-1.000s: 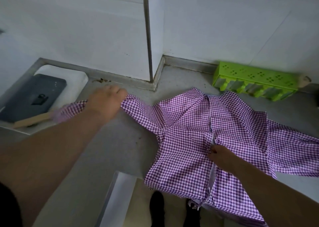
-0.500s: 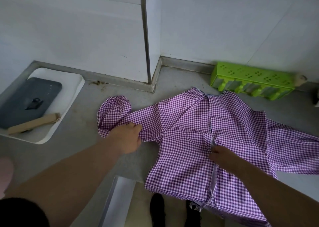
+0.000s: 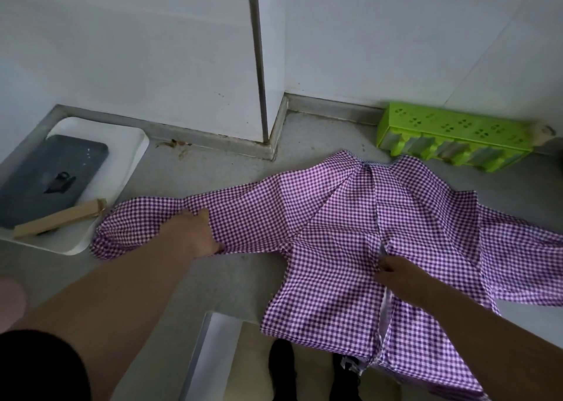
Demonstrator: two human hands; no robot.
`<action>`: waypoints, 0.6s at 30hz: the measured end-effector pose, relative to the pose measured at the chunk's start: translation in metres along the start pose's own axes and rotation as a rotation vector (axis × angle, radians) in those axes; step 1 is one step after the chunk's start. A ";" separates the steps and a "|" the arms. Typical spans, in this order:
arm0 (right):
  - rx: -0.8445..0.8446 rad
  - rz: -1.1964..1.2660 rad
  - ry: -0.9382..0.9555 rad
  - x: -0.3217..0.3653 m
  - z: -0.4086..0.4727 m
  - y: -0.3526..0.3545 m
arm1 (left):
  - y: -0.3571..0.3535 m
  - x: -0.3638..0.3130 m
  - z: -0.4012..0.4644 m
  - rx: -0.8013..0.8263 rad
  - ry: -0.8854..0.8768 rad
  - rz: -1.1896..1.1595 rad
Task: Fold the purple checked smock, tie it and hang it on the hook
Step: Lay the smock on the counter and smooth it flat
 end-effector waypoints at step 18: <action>-0.081 0.029 0.007 0.012 -0.027 0.011 | -0.010 -0.133 -0.035 -0.134 -0.737 0.114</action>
Point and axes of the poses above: each hand's wrist, its own z-axis towards the middle knuckle, its own y-axis out of the back of the hand, x = y × z, the point moved 4 cm from there along z, towards the middle knuckle, and after that the axes turned 12 degrees about -y, right-handed, at the moved point
